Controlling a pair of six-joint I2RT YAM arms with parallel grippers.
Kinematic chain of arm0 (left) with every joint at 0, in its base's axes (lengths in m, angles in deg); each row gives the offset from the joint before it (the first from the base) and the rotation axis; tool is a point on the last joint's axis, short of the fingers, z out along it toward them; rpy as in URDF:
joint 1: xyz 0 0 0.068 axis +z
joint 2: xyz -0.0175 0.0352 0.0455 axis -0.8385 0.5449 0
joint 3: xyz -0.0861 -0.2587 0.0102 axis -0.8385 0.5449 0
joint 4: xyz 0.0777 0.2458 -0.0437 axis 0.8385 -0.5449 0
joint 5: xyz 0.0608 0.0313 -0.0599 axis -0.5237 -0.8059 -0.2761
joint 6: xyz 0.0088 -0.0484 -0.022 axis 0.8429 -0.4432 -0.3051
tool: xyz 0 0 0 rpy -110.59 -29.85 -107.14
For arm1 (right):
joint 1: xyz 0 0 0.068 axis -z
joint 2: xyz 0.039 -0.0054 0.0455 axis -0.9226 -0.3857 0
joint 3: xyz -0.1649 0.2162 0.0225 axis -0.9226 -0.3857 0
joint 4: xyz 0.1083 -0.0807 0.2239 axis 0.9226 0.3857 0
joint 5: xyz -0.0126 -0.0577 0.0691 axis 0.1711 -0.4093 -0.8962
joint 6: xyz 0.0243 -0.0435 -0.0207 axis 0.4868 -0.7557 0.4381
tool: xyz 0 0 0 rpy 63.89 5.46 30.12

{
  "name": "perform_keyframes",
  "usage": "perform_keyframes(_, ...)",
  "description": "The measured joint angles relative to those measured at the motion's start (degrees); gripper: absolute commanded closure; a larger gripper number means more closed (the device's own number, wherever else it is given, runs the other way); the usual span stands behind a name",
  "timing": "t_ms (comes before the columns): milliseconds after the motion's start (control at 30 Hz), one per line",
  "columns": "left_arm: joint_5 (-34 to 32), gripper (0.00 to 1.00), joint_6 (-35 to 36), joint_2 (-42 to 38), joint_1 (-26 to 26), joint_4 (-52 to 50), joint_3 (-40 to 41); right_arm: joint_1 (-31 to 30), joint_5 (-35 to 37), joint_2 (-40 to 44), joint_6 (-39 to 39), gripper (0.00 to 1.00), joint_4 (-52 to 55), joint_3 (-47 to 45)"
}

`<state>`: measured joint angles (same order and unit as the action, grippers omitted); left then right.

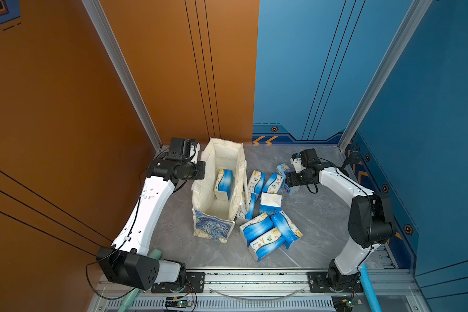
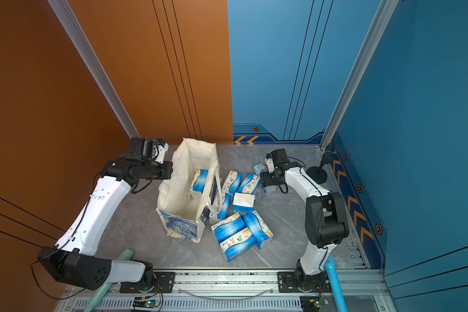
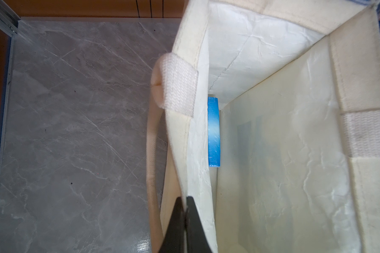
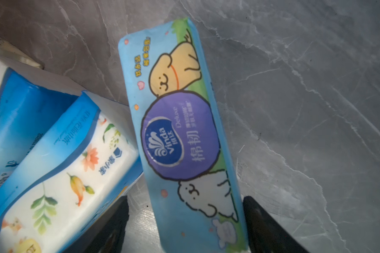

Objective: Put tissues into the canvas bag
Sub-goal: Pick up the pack of facial tissues from the center of the board, then place the pack of facial tissues in the canvas bag.

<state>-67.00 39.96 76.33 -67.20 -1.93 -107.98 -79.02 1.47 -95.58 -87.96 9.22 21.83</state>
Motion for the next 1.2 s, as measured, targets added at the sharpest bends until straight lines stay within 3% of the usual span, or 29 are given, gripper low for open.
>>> perform_keyframes(267,0.22,1.0,0.0,0.0,0.09,0.0,0.0,-1.42,3.28,-3.45,0.2,0.21,0.31,2.21)
perform_keyframes(500,0.24,1.0,0.0,0.0,0.09,0.0,0.0,-2.23,5.09,-4.59,1.05,0.4,0.31,2.21)
perform_keyframes(600,0.24,1.0,0.0,0.0,0.09,0.0,0.0,-2.23,5.68,-4.57,1.27,0.54,0.28,2.19)
perform_keyframes(700,0.24,1.0,0.0,0.0,0.09,0.0,0.0,-2.23,6.38,-3.91,1.95,0.59,0.31,1.77)
perform_keyframes(967,0.22,1.0,0.0,-0.02,0.09,0.0,0.0,-4.35,10.43,9.94,3.69,0.6,2.08,-1.46)
perform_keyframes(1200,0.22,1.0,0.0,-0.55,0.09,0.02,0.0,-15.04,13.2,25.99,4.37,0.6,2.34,2.27)
